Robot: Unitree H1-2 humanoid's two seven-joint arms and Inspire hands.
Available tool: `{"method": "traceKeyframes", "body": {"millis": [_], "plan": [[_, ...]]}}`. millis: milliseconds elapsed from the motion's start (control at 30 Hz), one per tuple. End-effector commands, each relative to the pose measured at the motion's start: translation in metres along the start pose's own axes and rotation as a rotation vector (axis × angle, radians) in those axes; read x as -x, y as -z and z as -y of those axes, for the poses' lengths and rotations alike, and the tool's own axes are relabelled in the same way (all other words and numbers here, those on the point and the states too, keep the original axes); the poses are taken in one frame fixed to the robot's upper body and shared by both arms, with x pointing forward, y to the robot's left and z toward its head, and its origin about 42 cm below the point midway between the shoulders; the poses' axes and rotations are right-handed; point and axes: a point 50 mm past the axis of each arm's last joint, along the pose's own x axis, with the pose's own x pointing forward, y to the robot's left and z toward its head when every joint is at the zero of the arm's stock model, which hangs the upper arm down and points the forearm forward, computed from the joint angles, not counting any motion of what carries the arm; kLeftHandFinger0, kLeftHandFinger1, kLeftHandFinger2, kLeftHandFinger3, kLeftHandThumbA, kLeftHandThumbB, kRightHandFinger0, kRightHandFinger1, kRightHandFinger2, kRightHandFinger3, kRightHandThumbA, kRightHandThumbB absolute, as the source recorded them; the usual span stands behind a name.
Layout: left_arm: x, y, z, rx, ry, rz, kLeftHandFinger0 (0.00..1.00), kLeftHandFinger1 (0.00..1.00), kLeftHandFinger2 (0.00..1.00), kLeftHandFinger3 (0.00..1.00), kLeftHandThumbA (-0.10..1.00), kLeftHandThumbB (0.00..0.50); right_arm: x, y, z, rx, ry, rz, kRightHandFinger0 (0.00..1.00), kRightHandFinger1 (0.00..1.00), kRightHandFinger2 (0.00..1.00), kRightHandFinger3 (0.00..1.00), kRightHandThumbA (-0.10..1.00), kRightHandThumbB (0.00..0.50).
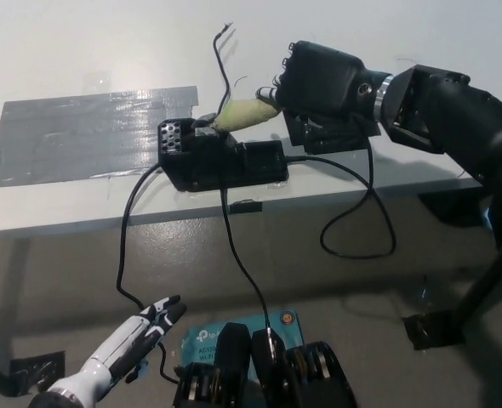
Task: The robot uses its right hand to grab and lift the soldering gun kept on the middle of the table and puts it in its base
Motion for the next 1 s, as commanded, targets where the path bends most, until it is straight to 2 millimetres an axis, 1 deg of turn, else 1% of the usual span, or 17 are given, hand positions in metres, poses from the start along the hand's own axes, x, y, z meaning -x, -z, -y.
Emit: {"method": "traceKeyframes", "body": {"millis": [0, 67, 233, 367, 400, 467, 500, 567, 667, 700, 767, 800, 833, 867, 900, 933, 967], "plan": [[0.001, -0.011, -0.005, -0.028, 0.001, 0.022, 1.0, 1.0, 1.0, 1.0, 1.0, 0.218, -0.026, 0.004, 0.04, 0.034, 0.073, 0.021, 0.0, 0.0, 0.34, 0.3, 0.06, 0.124], [0.001, -0.01, -0.004, -0.02, 0.0, 0.021, 1.0, 1.0, 1.0, 1.0, 1.0, 0.209, -0.029, 0.002, 0.042, 0.028, 0.064, 0.02, 0.0, 0.0, 0.35, 0.4, 0.06, 0.114], [0.002, -0.008, -0.001, -0.006, 0.009, 0.017, 1.0, 1.0, 1.0, 1.0, 1.0, 0.204, -0.037, -0.006, 0.045, 0.004, 0.13, -0.007, 0.0, 0.0, 0.31, 0.3, -0.04, 0.209], [0.002, -0.007, -0.001, -0.004, 0.007, 0.014, 1.0, 1.0, 1.0, 1.0, 1.0, 0.211, -0.042, -0.008, 0.053, 0.03, 0.206, -0.003, 0.0, 0.0, 0.27, 0.22, -0.08, 0.183], [0.003, -0.007, -0.001, -0.008, 0.005, 0.011, 1.0, 1.0, 0.99, 1.0, 1.0, 0.206, -0.044, -0.008, 0.054, 0.037, 0.204, 0.0, 0.0, 0.0, 0.28, 0.25, -0.07, 0.201], [0.002, -0.007, -0.001, -0.014, 0.004, 0.009, 1.0, 1.0, 0.99, 1.0, 1.0, 0.193, -0.051, -0.011, 0.063, 0.076, 0.201, 0.003, 0.0, 0.0, 0.29, 0.47, 0.01, 0.177], [0.002, -0.008, 0.0, -0.019, 0.006, 0.01, 1.0, 1.0, 1.0, 1.0, 1.0, 0.181, -0.055, -0.015, 0.069, 0.071, 0.209, -0.002, 0.0, 0.0, 0.27, 0.32, 0.03, 0.144], [0.001, -0.007, 0.001, -0.025, 0.01, 0.008, 1.0, 1.0, 1.0, 1.0, 1.0, 0.185, -0.057, -0.018, 0.071, 0.067, 0.224, 0.005, 0.0, 0.0, 0.26, 0.21, 0.04, 0.149], [0.002, -0.007, 0.002, -0.01, 0.011, 0.009, 1.0, 1.0, 1.0, 1.0, 1.0, 0.194, -0.057, -0.025, 0.068, 0.054, 0.258, 0.007, 0.0, 0.0, 0.26, 0.17, 0.02, 0.157], [0.002, -0.007, 0.002, -0.01, 0.011, 0.009, 1.0, 1.0, 1.0, 1.0, 1.0, 0.192, -0.058, -0.027, 0.067, 0.02, 0.242, -0.005, 0.0, 0.0, 0.28, 0.14, 0.04, 0.093], [0.003, -0.007, 0.002, -0.019, 0.011, 0.008, 1.0, 1.0, 1.0, 1.0, 1.0, 0.191, -0.06, -0.031, 0.066, -0.02, 0.197, -0.026, 0.0, 0.0, 0.3, 0.1, 0.0, 0.157], [0.002, -0.007, 0.002, -0.008, 0.012, 0.008, 1.0, 1.0, 1.0, 1.0, 1.0, 0.185, -0.061, -0.032, 0.065, -0.058, 0.125, -0.053, 0.0, 0.0, 0.33, 0.08, -0.07, 0.133], [0.002, -0.005, 0.002, -0.001, 0.013, 0.006, 1.0, 1.0, 1.0, 1.0, 1.0, 0.19, -0.061, -0.034, 0.063, -0.091, 0.082, -0.075, 0.0, 0.03, 0.39, 0.16, -0.1, 0.183], [0.001, -0.005, 0.002, -0.007, 0.011, 0.002, 1.0, 1.0, 1.0, 1.0, 1.0, 0.179, -0.061, -0.034, 0.062, -0.143, 0.053, -0.087, 0.0, 0.07, 0.45, 0.41, -0.1, 0.189], [0.002, -0.005, -0.001, -0.021, 0.008, 0.0, 1.0, 1.0, 1.0, 1.0, 1.0, 0.182, -0.062, -0.035, 0.061, -0.146, -0.042, -0.125, 0.24, 0.29, 0.68, 0.88, -0.02, 0.206], [0.002, -0.005, -0.001, -0.022, 0.008, -0.001, 1.0, 1.0, 1.0, 1.0, 1.0, 0.182, -0.062, -0.035, 0.061, -0.146, -0.053, -0.13, 0.26, 0.24, 0.59, 1.0, 0.0, 0.242], [0.003, -0.004, -0.001, 0.002, 0.01, 0.003, 1.0, 1.0, 1.0, 1.0, 1.0, 0.181, -0.061, -0.039, 0.062, -0.158, -0.192, -0.192, 1.0, 1.0, 1.0, 1.0, 0.21, 0.479]]}}
